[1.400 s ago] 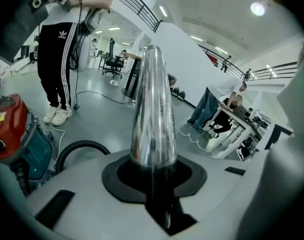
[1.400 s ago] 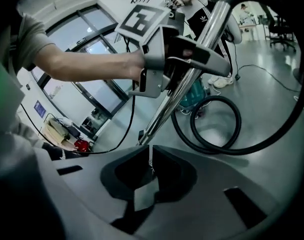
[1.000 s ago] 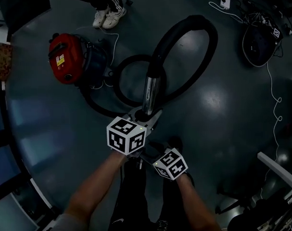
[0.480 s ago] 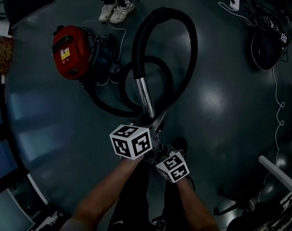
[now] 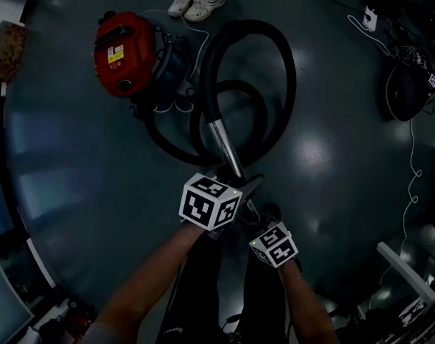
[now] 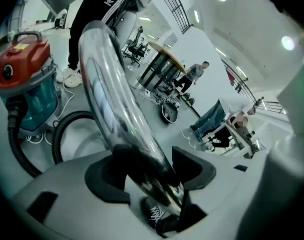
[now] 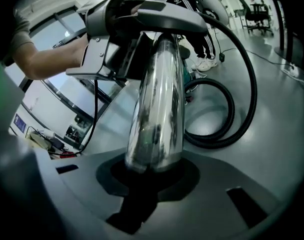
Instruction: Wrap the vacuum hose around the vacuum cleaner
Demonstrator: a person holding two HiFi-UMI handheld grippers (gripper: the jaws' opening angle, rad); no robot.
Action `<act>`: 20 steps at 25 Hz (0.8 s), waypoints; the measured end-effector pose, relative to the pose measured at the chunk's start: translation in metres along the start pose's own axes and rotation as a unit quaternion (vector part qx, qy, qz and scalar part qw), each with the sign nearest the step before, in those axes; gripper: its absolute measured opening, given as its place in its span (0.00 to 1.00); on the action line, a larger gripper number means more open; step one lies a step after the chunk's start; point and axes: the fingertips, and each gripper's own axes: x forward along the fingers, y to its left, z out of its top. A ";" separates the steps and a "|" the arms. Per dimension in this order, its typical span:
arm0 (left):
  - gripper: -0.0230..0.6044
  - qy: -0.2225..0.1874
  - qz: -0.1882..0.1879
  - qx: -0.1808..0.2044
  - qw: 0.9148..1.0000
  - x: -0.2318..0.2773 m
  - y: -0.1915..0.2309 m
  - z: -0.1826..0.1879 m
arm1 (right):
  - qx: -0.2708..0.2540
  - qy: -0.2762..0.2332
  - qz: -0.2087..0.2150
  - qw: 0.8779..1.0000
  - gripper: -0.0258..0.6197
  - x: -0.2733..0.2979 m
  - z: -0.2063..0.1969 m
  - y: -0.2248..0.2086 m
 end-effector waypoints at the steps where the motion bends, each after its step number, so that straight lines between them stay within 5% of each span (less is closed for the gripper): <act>1: 0.46 0.005 0.000 0.006 1.000 -0.004 0.003 -0.003 | -0.005 0.012 -0.002 1.000 0.17 0.000 -0.004 -0.004; 8: 0.48 0.037 -0.016 0.016 0.999 -0.032 0.020 -0.035 | -0.048 0.082 -0.025 0.995 0.17 0.004 -0.024 -0.021; 14: 0.48 0.075 -0.003 0.087 0.993 -0.068 0.033 -0.062 | -0.051 0.141 -0.043 0.988 0.17 -0.015 -0.040 -0.044; 20: 0.48 0.040 0.017 0.155 0.987 -0.097 0.050 -0.030 | -0.093 0.228 -0.062 0.967 0.17 -0.039 -0.038 -0.068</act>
